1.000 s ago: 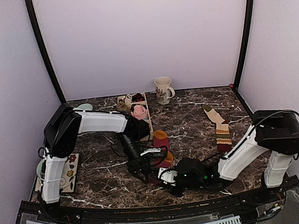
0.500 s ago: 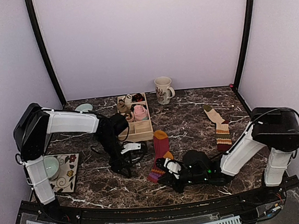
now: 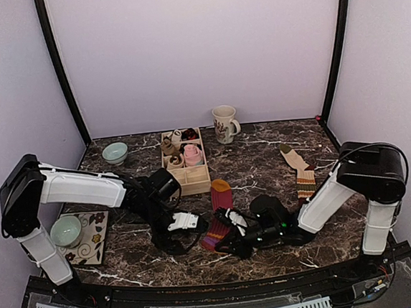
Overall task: Roll the socks
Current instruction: Roll the sock at the center of the board.
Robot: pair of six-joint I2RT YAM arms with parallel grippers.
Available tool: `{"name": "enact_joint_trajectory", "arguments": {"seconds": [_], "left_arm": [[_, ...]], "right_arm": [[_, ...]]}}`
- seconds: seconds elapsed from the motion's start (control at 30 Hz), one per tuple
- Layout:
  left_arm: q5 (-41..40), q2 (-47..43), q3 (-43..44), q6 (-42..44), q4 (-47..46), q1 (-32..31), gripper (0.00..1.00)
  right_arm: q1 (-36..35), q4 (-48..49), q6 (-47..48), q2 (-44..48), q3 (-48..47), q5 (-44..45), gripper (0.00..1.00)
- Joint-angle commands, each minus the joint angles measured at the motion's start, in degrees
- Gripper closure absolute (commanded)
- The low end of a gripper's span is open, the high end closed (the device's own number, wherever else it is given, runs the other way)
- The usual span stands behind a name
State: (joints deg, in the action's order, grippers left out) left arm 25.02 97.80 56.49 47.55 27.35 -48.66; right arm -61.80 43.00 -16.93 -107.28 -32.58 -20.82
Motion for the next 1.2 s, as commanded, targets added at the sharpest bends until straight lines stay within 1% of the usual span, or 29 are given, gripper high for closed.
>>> {"name": "enact_joint_trajectory", "arguments": {"seconds": [0.0, 0.1, 0.27, 0.43, 0.5, 0.77, 0.93, 1.0, 1.1, 1.13, 1.17], "left_arm": [[-4.3, 1.1, 4.1, 3.2, -3.1, -2.3, 0.35], [-4.4, 3.9, 8.9, 3.4, -0.4, -3.7, 0.38], [-4.2, 3.5, 7.5, 7.1, -3.5, -6.3, 0.43], [-4.7, 4.7, 7.7, 10.4, -2.5, -8.9, 0.54], [-5.4, 5.1, 7.4, 11.3, -3.5, -9.1, 0.56], [-8.3, 7.4, 7.3, 11.3, -6.8, -9.3, 0.61], [-8.5, 8.7, 7.4, 10.6, -7.9, -9.3, 0.64], [-8.4, 9.0, 7.3, 10.2, -8.1, -9.4, 0.70], [-8.5, 9.2, 6.9, 9.2, -8.7, -9.5, 0.93], [-8.5, 9.2, 6.7, 8.9, -8.8, -9.5, 0.98], [-8.5, 9.3, 6.7, 8.3, -8.7, -9.5, 1.00]], "right_arm": [[2.7, -13.0, -5.4, -6.9, 2.9, -6.2, 1.00], [4.1, -11.9, -6.9, -8.5, 2.7, -9.5, 1.00], [5.3, -10.6, -9.1, -9.5, 3.7, -11.1, 1.00], [6.9, -8.5, -11.3, -10.5, 4.9, -12.5, 1.00], [7.2, -7.8, -11.9, -10.7, 5.0, -12.7, 1.00], [7.5, -6.3, -12.8, -11.4, 5.3, -13.4, 1.00], [7.5, -6.3, -12.8, -11.1, 5.5, -13.4, 1.00], [7.5, -6.4, -12.8, -10.7, 5.7, -13.2, 1.00], [7.5, -6.2, -12.8, -9.6, 6.0, -12.6, 0.99], [7.5, -5.8, -12.8, -9.0, 6.3, -12.1, 0.96], [7.5, -5.5, -12.8, -8.0, 6.8, -11.4, 0.93]]}}
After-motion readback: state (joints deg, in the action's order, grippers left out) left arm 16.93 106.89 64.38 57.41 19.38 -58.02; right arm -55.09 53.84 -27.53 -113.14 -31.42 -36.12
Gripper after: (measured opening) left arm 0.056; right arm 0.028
